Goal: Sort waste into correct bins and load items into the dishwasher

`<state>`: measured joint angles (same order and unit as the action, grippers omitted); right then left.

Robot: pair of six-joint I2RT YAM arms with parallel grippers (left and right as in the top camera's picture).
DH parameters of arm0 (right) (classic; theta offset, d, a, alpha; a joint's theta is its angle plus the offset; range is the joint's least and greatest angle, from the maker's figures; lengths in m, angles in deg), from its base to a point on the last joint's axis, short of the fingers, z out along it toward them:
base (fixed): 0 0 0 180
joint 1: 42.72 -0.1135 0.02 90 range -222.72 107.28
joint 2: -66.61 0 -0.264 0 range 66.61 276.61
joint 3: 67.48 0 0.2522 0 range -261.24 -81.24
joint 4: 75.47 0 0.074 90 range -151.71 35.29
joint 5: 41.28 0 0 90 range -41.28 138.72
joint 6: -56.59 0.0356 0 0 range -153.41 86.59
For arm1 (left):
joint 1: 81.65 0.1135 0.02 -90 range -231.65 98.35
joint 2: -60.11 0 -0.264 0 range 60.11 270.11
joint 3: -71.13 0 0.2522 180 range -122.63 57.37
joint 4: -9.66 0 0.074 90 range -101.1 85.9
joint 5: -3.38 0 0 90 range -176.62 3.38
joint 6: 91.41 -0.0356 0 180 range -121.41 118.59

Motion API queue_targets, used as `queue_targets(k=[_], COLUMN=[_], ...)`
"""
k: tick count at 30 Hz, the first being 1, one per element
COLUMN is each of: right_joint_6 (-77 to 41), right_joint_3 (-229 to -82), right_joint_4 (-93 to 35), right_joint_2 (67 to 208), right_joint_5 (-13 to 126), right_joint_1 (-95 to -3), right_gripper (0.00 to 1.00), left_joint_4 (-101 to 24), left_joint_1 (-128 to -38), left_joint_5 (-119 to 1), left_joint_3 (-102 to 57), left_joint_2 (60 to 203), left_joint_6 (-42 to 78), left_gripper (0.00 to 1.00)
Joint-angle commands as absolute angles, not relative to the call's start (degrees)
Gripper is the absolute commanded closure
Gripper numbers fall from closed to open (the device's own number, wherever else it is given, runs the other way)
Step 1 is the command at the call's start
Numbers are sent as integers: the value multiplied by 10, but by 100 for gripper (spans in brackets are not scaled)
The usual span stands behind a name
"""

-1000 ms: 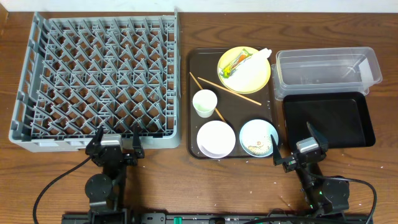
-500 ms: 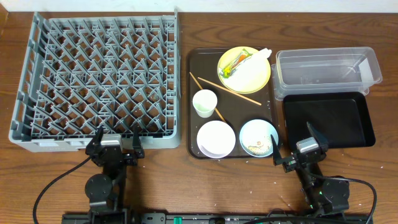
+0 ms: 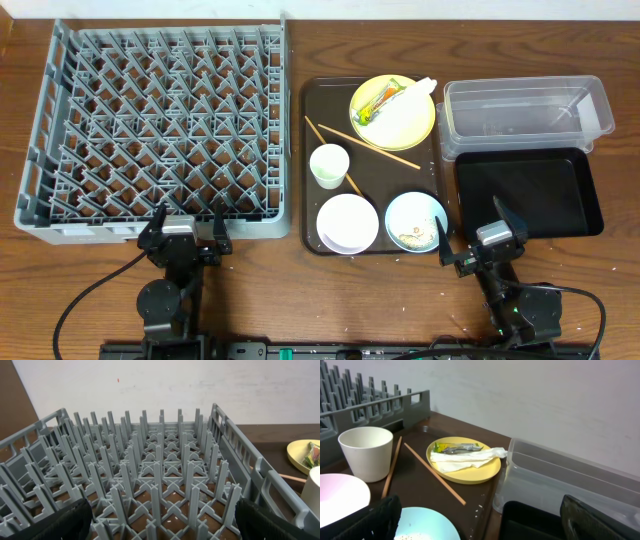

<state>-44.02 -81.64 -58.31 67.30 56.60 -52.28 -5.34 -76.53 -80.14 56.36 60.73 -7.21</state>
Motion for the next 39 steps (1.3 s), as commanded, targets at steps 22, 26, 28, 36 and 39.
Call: queue_targets(k=[22, 26, 28, 36, 39], right_joint_6=[-438, -438, -438, -438, -438], right_joint_3=[-816, -816, -816, -816, -816], right_joint_4=[-589, -580, -580, -581, -581], right_joint_2=[669, 669, 669, 669, 669], right_joint_5=[552, 552, 552, 551, 551], right_joint_1=[-518, -518, -518, -518, -518], right_gripper=[1, 1, 1, 1, 1], left_joint_4=[-75, -75, -75, -75, -75], left_joint_1=[-766, -766, -766, -766, -766], left_joint_5=[-796, -796, -796, -796, -796], left_joint_3=[571, 571, 571, 571, 571], left_joint_2=[603, 603, 603, 603, 603], left_joint_6=[-66, -66, -66, -66, -66], left_gripper=[7, 7, 8, 8, 8])
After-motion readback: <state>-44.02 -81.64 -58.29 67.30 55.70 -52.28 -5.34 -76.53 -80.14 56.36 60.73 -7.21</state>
